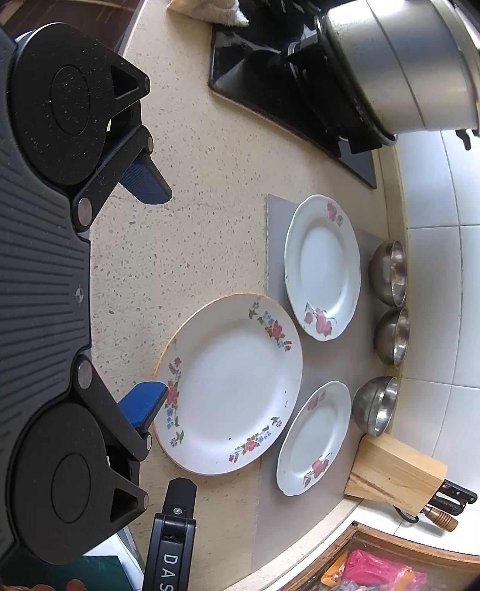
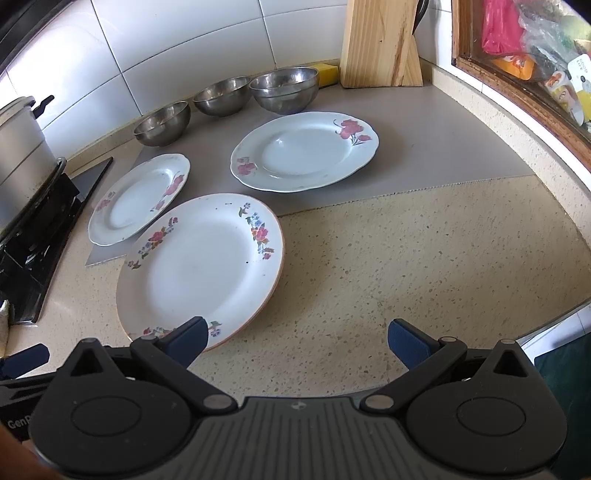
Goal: Organize plates and bowls
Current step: 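Move both grippers toward the rim of the large orange-rimmed floral plate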
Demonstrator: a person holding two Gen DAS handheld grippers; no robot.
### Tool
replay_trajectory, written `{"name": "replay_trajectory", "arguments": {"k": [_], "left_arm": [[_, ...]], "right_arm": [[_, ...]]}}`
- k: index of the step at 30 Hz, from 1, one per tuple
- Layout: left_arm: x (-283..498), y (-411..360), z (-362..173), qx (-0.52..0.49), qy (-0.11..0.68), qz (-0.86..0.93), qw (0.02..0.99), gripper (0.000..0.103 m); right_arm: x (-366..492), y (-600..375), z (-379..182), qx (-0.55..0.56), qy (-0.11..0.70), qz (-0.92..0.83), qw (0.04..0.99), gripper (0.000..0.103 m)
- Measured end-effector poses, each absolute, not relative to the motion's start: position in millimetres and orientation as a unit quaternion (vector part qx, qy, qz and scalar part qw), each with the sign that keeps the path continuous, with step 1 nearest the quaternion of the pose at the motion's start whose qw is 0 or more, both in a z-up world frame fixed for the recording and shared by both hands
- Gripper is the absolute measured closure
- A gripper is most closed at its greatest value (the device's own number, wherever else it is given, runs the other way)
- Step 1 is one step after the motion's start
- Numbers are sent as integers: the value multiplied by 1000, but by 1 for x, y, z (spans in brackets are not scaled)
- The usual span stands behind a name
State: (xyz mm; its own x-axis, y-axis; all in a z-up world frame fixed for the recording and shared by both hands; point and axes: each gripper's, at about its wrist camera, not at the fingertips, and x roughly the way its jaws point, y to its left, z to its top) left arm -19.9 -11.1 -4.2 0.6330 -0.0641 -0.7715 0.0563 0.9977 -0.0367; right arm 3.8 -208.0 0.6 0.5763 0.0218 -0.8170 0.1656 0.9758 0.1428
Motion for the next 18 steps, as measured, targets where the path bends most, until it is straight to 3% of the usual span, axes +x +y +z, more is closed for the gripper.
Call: {"name": "replay_trajectory", "arguments": {"k": [18], "left_arm": [[-18, -16, -7, 14, 441, -31, 897, 5]], "right_arm": [[7, -209, -1, 111, 457, -39, 882, 19]]}}
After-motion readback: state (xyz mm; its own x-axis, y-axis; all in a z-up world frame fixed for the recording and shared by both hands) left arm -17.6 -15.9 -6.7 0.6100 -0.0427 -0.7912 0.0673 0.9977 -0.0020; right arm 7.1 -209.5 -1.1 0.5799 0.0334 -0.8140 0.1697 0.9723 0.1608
